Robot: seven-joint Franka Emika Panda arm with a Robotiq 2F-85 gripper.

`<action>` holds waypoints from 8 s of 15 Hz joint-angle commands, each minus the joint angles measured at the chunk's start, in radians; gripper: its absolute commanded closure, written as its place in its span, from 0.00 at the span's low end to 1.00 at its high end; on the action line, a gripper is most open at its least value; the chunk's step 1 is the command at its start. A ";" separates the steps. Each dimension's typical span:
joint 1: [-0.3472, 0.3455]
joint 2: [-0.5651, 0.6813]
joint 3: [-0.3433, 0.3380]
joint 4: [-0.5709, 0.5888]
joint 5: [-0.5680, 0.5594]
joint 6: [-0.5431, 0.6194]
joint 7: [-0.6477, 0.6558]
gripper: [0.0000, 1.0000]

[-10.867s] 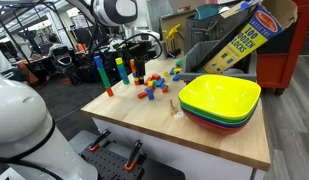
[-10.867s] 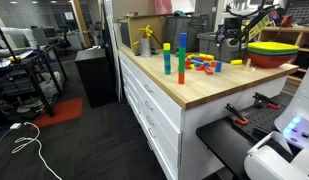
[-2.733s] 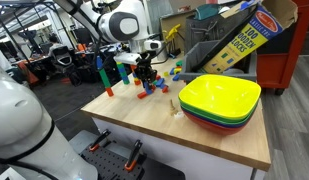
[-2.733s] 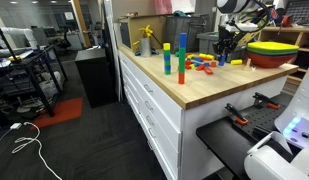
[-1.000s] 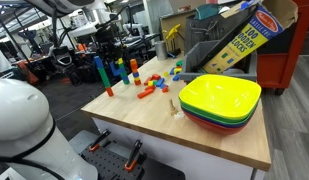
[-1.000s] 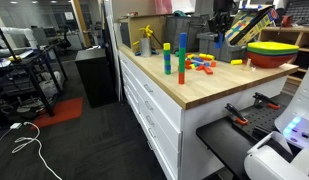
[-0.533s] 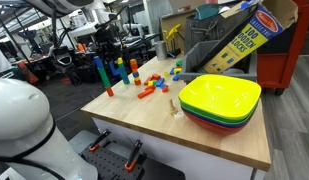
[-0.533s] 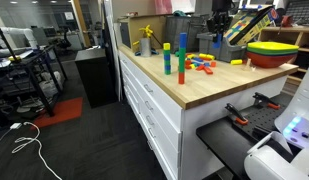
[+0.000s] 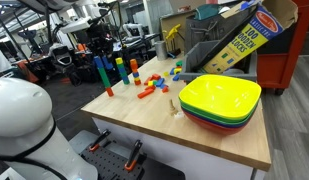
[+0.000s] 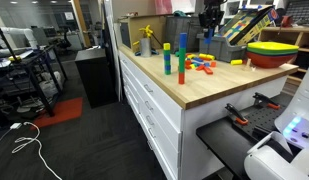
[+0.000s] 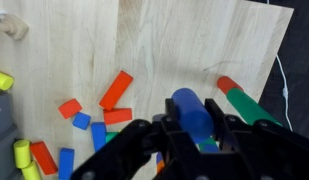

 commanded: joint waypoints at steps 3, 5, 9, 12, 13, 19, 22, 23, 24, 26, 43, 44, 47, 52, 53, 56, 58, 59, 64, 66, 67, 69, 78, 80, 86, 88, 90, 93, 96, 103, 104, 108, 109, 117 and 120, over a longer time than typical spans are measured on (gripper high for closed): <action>0.030 0.014 0.018 0.092 0.033 -0.064 0.017 0.92; 0.032 0.020 0.021 0.123 0.030 -0.090 0.020 0.92; 0.032 0.036 0.029 0.185 0.022 -0.149 0.023 0.92; 0.034 0.054 0.043 0.220 0.019 -0.166 0.028 0.92; 0.035 0.062 0.049 0.231 0.017 -0.169 0.030 0.92; 0.038 0.098 0.080 0.283 0.009 -0.180 0.045 0.92; 0.039 0.114 0.093 0.301 0.005 -0.185 0.062 0.92; 0.041 0.118 0.097 0.305 0.007 -0.185 0.063 0.92; 0.041 0.121 0.100 0.308 0.006 -0.186 0.065 0.92; 0.043 0.129 0.105 0.315 0.004 -0.187 0.073 0.92; 0.064 0.179 0.139 0.363 0.003 -0.215 0.097 0.92; 0.065 0.182 0.142 0.366 0.003 -0.215 0.106 0.92; 0.070 0.190 0.148 0.376 0.006 -0.215 0.119 0.92; 0.078 0.203 0.147 0.382 0.008 -0.214 0.117 0.92; 0.077 0.207 0.147 0.381 0.007 -0.212 0.118 0.92; 0.077 0.212 0.148 0.381 0.005 -0.206 0.118 0.92; 0.079 0.214 0.149 0.384 0.004 -0.205 0.118 0.92; 0.079 0.217 0.149 0.388 0.004 -0.205 0.118 0.92; 0.076 0.224 0.146 0.399 0.002 -0.204 0.117 0.92; 0.075 0.228 0.145 0.401 0.000 -0.203 0.117 0.92; 0.074 0.231 0.145 0.403 -0.001 -0.201 0.117 0.92; 0.072 0.235 0.143 0.403 -0.003 -0.194 0.116 0.92; 0.061 0.249 0.129 0.423 -0.007 -0.194 0.114 0.92; 0.059 0.252 0.128 0.424 -0.012 -0.196 0.115 0.92; 0.057 0.260 0.128 0.419 -0.015 -0.200 0.115 0.92; 0.058 0.261 0.127 0.417 -0.014 -0.202 0.115 0.92; 0.057 0.260 0.126 0.415 -0.013 -0.204 0.114 0.92; 0.057 0.259 0.124 0.413 -0.011 -0.206 0.114 0.92; 0.057 0.257 0.123 0.410 -0.010 -0.210 0.114 0.92; 0.055 0.255 0.120 0.400 -0.007 -0.207 0.114 0.92; 0.055 0.256 0.120 0.400 -0.008 -0.208 0.115 0.92; 0.054 0.257 0.120 0.398 -0.007 -0.210 0.116 0.92; 0.054 0.257 0.120 0.398 -0.007 -0.211 0.116 0.92; 0.056 0.257 0.122 0.398 -0.006 -0.219 0.116 0.92; 0.056 0.257 0.122 0.398 -0.006 -0.221 0.117 0.92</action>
